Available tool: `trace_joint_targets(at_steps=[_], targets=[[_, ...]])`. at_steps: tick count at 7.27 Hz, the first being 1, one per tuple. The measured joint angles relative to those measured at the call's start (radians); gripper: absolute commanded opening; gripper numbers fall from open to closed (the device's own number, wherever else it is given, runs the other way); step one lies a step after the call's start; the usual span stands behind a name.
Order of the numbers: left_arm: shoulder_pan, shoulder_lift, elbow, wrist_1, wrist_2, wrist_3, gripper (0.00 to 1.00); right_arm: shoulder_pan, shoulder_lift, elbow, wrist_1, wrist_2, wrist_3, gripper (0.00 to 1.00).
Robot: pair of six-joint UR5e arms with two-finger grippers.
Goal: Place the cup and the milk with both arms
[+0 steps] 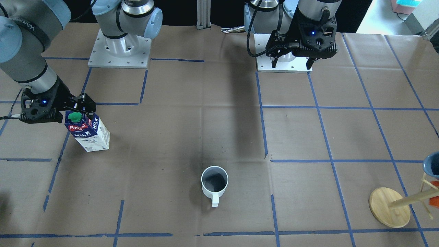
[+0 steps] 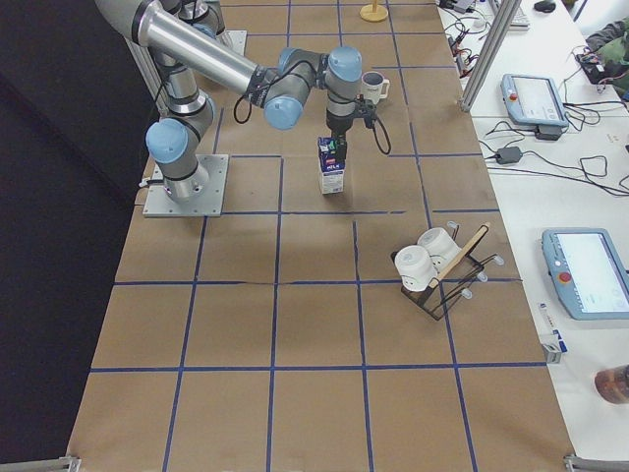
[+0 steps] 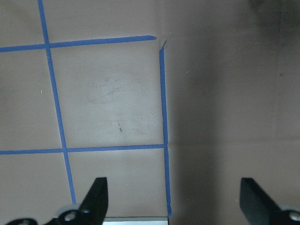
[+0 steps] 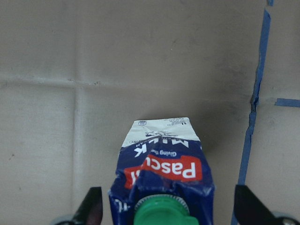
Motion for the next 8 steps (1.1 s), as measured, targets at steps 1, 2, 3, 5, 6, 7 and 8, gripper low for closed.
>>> trace_joint_targets(at_steps=[1,2,3,5,6,7,8], targets=[[0.000,-0.001,0.000,0.000,0.002,0.001,0.99,0.000,0.004,0.001,-0.002,-0.002,0.003,0.59],[0.001,-0.001,-0.001,0.000,0.003,0.001,0.99,0.000,0.005,0.000,-0.002,-0.001,0.005,0.53],[0.001,-0.002,0.000,0.000,0.004,0.001,0.99,0.000,0.005,0.000,-0.002,0.001,0.006,0.51],[0.001,-0.002,-0.001,0.000,0.004,0.001,0.99,0.000,0.003,-0.005,-0.002,0.002,0.004,0.51],[0.001,-0.003,-0.001,-0.001,0.004,0.001,0.99,0.000,-0.001,-0.011,-0.002,0.002,0.004,0.52],[0.002,-0.003,-0.001,-0.001,0.004,0.001,0.99,0.000,-0.006,-0.030,0.003,0.002,0.004,0.52],[0.002,-0.003,-0.001,-0.002,0.005,0.002,0.99,0.004,-0.007,-0.077,0.040,0.001,0.005,0.52]])
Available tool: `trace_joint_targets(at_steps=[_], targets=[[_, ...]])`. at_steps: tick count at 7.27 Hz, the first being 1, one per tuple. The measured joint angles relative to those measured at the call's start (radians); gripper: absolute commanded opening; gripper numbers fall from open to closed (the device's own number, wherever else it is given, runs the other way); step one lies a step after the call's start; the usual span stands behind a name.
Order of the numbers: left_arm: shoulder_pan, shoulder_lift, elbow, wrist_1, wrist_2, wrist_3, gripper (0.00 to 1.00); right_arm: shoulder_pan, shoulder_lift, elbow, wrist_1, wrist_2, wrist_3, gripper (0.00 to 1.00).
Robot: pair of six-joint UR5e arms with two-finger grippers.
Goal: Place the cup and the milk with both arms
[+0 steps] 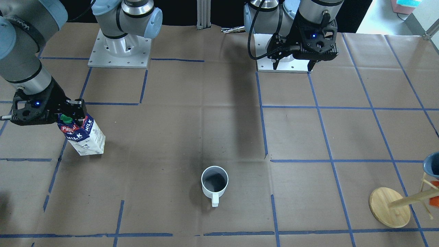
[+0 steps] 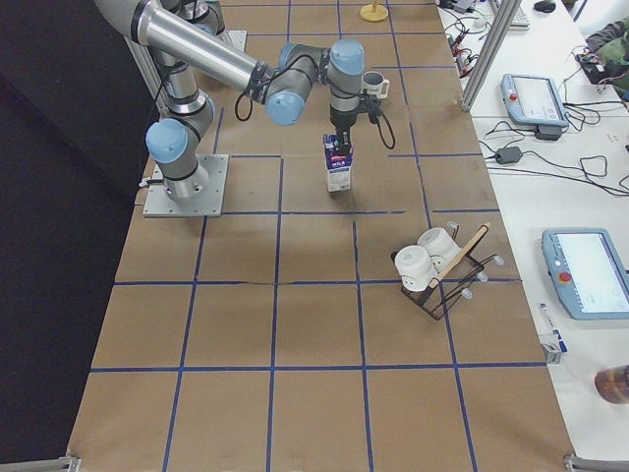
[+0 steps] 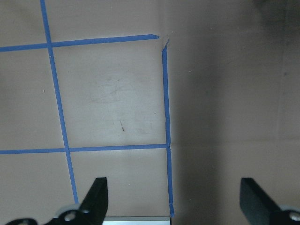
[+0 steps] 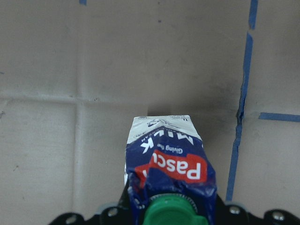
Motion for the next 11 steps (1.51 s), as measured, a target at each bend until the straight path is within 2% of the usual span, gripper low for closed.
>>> trace_joint_targets(at_steps=[3,8,11], targets=[[-0.001,-0.001,0.000,-0.001,0.001,0.001,0.99,0.044,0.053,-0.231,0.195,-0.003,0.047,0.52],[-0.001,-0.014,-0.001,0.000,0.001,0.001,0.99,0.405,0.388,-0.616,0.286,-0.010,0.520,0.52],[-0.001,-0.023,-0.009,0.003,-0.001,0.001,0.99,0.514,0.537,-0.775,0.296,-0.003,0.703,0.52]])
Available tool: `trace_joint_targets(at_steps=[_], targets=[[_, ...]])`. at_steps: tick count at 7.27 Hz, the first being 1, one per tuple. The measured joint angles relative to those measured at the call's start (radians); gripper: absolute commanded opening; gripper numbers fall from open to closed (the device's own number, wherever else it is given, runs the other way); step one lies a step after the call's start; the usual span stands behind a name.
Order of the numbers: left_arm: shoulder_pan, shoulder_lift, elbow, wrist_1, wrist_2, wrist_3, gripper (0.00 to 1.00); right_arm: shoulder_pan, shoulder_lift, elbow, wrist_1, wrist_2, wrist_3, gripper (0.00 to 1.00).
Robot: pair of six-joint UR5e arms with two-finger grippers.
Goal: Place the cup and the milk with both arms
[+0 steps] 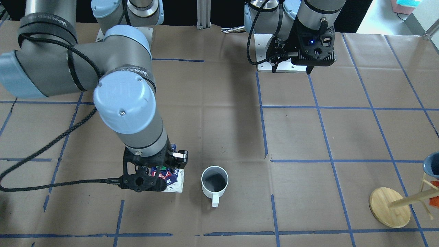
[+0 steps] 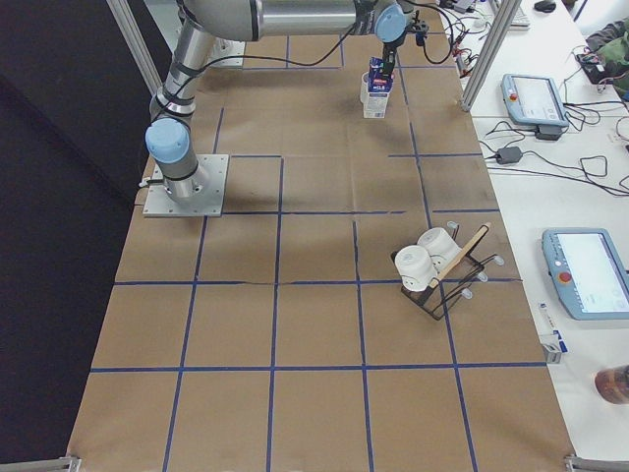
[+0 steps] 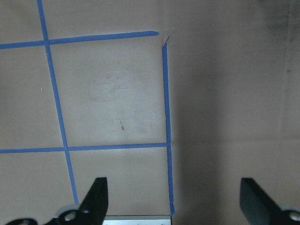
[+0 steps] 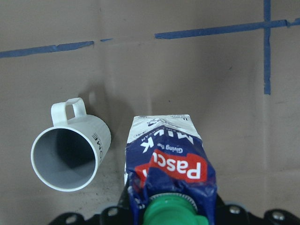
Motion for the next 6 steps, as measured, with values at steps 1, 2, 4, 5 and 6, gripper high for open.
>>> trace_joint_targets(at_steps=[1,2,4,5,6], targets=[[0.001,0.000,-0.010,0.004,-0.001,0.001,0.99,0.008,0.027,-0.020,0.002,0.001,0.016,0.52],[0.004,0.001,-0.017,0.007,-0.001,0.001,0.99,0.011,0.046,-0.028,0.003,0.004,0.024,0.52],[0.016,0.002,-0.020,0.007,-0.001,0.001,0.99,0.017,0.068,-0.033,0.002,0.032,0.038,0.63],[0.019,0.001,-0.021,0.007,-0.001,0.001,0.99,0.020,0.072,-0.033,0.001,0.045,0.043,1.00],[0.021,0.000,-0.021,0.008,-0.001,0.001,0.99,0.022,0.073,-0.033,0.000,0.048,0.046,1.00]])
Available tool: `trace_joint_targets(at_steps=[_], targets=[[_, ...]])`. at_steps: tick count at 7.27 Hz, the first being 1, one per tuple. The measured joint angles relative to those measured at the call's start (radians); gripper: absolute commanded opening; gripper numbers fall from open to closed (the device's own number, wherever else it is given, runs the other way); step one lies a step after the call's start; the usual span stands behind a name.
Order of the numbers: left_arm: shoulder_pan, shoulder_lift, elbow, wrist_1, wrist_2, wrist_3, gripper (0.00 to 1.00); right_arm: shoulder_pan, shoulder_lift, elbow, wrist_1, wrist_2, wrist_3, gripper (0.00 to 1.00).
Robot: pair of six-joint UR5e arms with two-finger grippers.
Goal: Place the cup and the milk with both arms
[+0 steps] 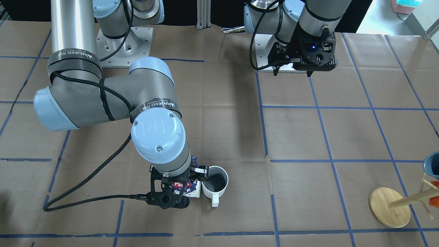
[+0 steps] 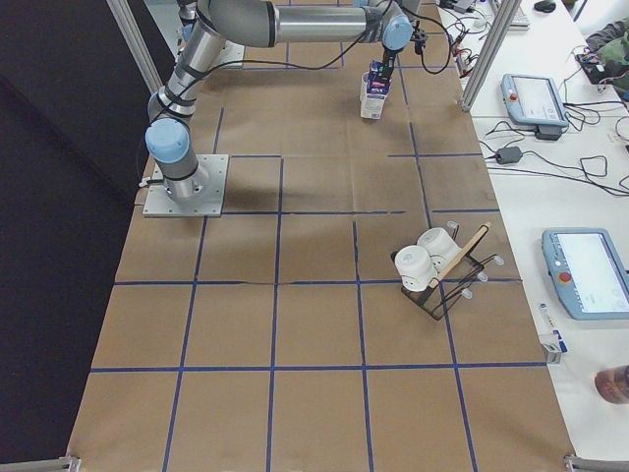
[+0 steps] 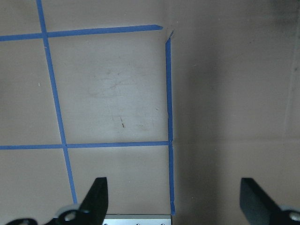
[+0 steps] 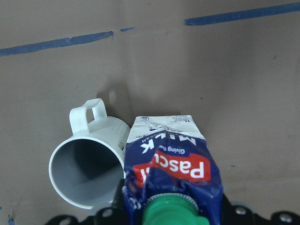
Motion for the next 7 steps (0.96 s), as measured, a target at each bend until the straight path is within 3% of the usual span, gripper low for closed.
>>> trace_joint_targets(at_steps=[4,7], targets=[[0.001,-0.003,-0.001,0.001,0.000,0.000,0.99,-0.013,-0.026,0.001,0.007,-0.007,-0.008,1.00],[0.002,-0.003,-0.003,0.001,-0.001,0.000,0.99,-0.077,-0.205,0.082,0.110,-0.045,-0.148,0.97]])
